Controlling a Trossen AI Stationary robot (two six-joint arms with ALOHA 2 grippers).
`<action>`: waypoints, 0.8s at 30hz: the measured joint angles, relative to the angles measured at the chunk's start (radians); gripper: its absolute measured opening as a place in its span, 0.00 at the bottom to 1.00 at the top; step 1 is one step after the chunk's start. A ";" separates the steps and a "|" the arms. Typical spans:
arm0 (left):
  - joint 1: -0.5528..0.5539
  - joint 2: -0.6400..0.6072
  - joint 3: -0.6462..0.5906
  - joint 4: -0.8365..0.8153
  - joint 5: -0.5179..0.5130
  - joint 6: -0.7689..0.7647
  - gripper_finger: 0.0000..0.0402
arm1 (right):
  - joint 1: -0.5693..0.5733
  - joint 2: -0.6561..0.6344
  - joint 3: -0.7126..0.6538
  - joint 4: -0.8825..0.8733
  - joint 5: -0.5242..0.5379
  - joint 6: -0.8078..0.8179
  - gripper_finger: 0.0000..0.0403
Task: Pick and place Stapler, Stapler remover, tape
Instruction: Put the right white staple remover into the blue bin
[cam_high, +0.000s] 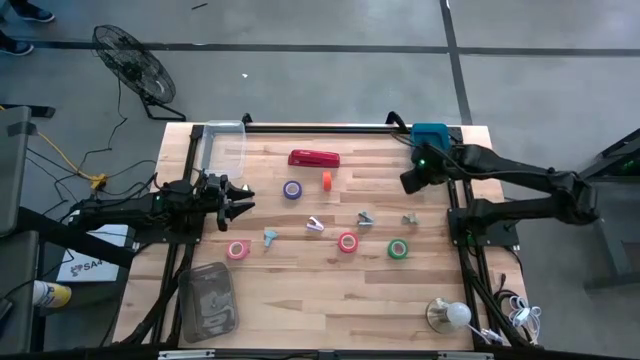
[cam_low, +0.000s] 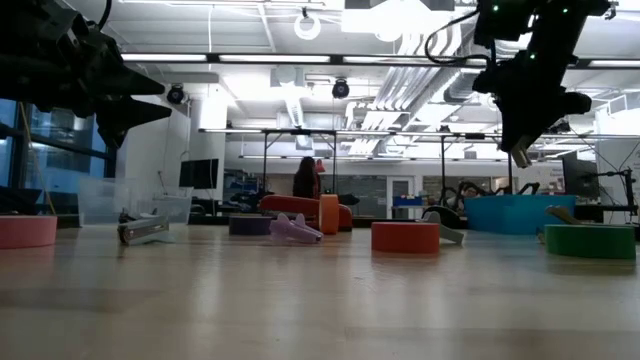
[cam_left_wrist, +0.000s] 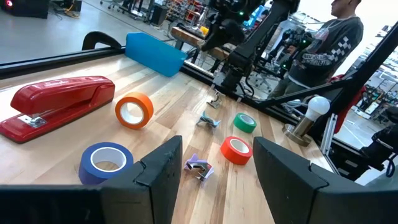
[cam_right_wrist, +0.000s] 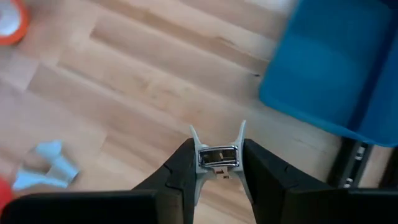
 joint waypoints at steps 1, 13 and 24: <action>0.000 0.000 0.000 0.000 0.000 0.000 0.48 | -0.013 0.005 0.000 0.000 0.008 0.008 0.24; 0.000 0.000 0.000 0.000 0.000 0.000 0.48 | -0.153 0.095 0.000 0.032 0.103 0.091 0.24; 0.000 0.000 0.000 0.000 0.000 0.000 0.48 | -0.276 0.226 0.000 0.109 0.145 0.110 0.26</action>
